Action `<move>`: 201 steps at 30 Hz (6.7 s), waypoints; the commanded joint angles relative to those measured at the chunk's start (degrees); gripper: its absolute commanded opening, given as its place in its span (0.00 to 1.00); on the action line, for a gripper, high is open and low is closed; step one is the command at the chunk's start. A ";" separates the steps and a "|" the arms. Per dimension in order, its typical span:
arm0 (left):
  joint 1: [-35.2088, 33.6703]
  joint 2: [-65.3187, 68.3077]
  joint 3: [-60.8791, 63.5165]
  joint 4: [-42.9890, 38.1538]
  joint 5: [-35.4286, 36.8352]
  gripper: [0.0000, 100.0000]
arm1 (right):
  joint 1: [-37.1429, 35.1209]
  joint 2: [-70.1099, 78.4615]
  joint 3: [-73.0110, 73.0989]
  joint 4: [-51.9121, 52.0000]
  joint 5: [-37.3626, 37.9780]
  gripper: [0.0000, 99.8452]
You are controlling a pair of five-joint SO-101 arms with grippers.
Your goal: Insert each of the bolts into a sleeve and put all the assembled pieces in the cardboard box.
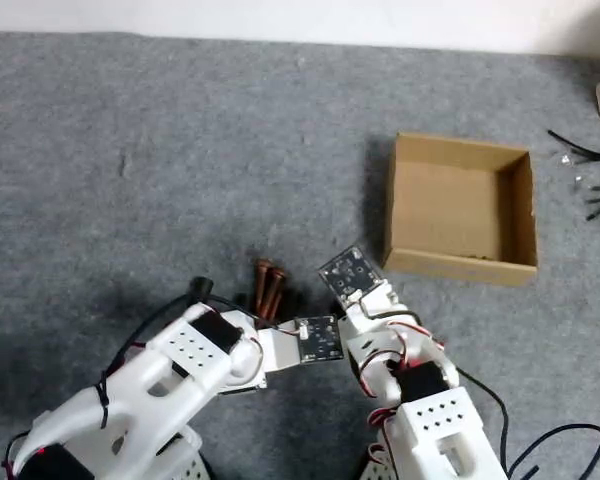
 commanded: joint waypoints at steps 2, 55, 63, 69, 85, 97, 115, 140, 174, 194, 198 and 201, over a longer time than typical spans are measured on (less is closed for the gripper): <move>-0.75 0.31 -2.59 -0.18 0.44 0.09 | 0.84 -1.10 -0.31 -1.63 -0.44 0.00; -6.02 -33.63 10.24 -2.20 5.45 0.01 | 0.84 -1.19 -0.22 -1.63 -0.44 0.00; -3.12 -36.88 10.86 -0.53 5.45 0.01 | 0.84 -1.19 -0.22 -1.63 -0.44 0.00; -3.03 -36.79 10.86 -0.09 5.45 0.09 | 0.84 -1.19 -0.22 -1.63 -0.44 0.00; -6.55 -12.35 4.09 -6.51 5.27 0.12 | 0.84 -1.19 -0.22 -1.63 -0.44 0.00; -6.99 4.35 -4.88 -6.68 5.54 0.12 | 0.84 -1.10 -0.13 -1.63 -0.44 0.00; -8.48 15.60 -14.20 -2.55 7.91 0.12 | 0.84 -1.10 -0.13 -1.54 -0.44 0.00; -6.99 -16.13 5.58 -7.47 5.10 0.01 | 0.84 -1.10 -0.13 -1.54 -0.44 0.00; -24.22 -71.60 27.65 -18.20 25.67 0.01 | 0.66 -1.19 12.44 -29.41 -0.44 0.01; -23.87 -71.60 27.65 -18.11 25.58 0.01 | 0.75 -1.01 12.53 -29.32 -0.44 0.01; -23.87 -71.60 27.65 -18.11 25.58 0.01 | 0.75 -1.10 12.53 -25.19 -0.53 0.01; -23.87 -71.52 27.65 -18.11 25.58 0.01 | 0.75 -1.10 12.53 -22.29 -0.53 0.01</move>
